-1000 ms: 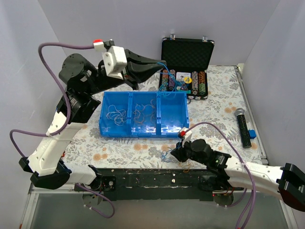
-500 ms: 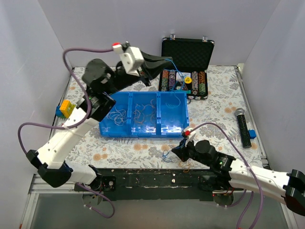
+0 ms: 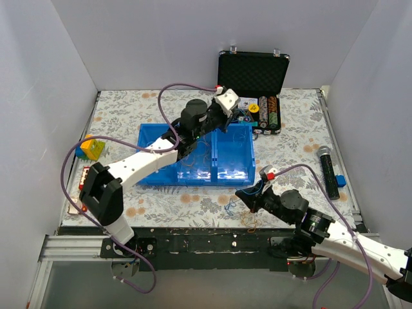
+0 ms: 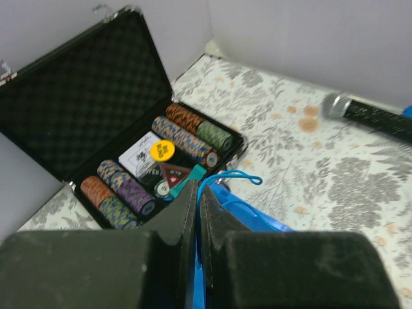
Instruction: Untangle the cables
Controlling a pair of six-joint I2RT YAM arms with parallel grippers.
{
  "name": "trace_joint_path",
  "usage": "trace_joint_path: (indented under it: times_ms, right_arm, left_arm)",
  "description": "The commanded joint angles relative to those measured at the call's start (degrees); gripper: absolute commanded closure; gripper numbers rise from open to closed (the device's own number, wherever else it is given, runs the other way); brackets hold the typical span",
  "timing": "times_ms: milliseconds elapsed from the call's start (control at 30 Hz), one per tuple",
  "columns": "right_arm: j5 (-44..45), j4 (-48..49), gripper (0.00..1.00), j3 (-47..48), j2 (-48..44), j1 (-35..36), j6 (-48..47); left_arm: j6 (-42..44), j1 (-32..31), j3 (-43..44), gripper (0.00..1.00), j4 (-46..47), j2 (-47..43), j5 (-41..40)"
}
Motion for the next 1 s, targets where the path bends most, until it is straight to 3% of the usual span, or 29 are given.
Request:
trace_joint_path:
  times_ms: [0, 233, 300, 367, 500, 600, 800, 967]
  right_arm:
    - [2.87, -0.38, 0.98, 5.45, -1.99, 0.26, -1.77]
    - [5.69, -0.73, 0.98, 10.02, -2.17, 0.26, -3.17]
    - [6.57, -0.21, 0.98, 11.77, -1.56, 0.26, -3.70]
    - [6.66, 1.55, 0.98, 13.44, -0.59, 0.35, -4.40]
    - [6.31, 3.40, 0.98, 18.54, 3.79, 0.35, -6.86]
    - [6.04, 4.89, 0.99, 23.28, 8.19, 0.26, -9.85]
    - [9.38, 6.12, 0.99, 31.54, 15.75, 0.26, -17.58]
    - [10.70, 7.88, 0.99, 36.03, 22.25, -0.26, -22.68]
  left_arm:
    - [4.23, -0.02, -1.07, 1.00, 3.30, 2.87, -6.57]
    - [5.12, -0.29, -3.70, 0.99, 1.20, 5.25, -6.31]
    - [5.20, -0.29, -4.41, 0.74, -0.73, 5.25, -5.96]
    - [5.21, -0.29, -4.59, 0.36, -2.40, 4.81, -4.56]
    - [4.33, -0.38, -4.59, 0.20, -3.11, 2.53, -3.33]
    - [3.89, -0.38, -3.89, 0.02, -3.37, -0.02, -2.62]
    - [1.87, 0.06, -4.59, 0.02, -4.25, -6.25, -6.56]
    - [-3.05, 1.82, -7.83, 0.02, -1.18, -13.11, -21.13]
